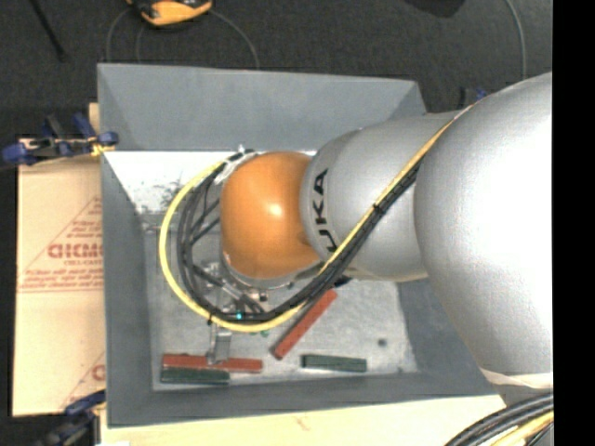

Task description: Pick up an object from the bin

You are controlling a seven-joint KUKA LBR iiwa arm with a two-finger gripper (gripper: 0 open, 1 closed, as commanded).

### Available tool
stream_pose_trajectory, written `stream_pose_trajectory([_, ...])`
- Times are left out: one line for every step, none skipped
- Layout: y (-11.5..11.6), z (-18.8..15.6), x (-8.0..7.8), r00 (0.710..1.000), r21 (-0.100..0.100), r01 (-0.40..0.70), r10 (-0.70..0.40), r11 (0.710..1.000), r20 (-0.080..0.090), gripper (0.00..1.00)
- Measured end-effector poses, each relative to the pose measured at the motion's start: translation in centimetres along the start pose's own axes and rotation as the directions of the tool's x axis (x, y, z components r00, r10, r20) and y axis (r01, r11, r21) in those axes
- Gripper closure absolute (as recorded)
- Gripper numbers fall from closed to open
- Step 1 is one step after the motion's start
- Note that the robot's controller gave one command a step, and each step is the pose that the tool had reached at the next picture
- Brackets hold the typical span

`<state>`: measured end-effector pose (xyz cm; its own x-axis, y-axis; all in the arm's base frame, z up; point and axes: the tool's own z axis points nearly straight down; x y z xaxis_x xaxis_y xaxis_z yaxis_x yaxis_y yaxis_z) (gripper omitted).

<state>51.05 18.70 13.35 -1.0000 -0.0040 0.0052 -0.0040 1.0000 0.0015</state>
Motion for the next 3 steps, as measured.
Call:
stream_pose_trajectory([0.0, -0.3, -0.2, 1.0, -0.001, -0.003, 0.003, 1.0, 0.007, 0.0])
stream_pose_trajectory([-0.7, 1.0, 0.6, 0.998, 0.001, 0.062, -0.062, 0.998, 0.012, 0.0])
stream_pose_trajectory([-0.6, 3.8, 1.3, 0.997, 0.001, 0.071, -0.071, 0.997, 0.006, 0.0])
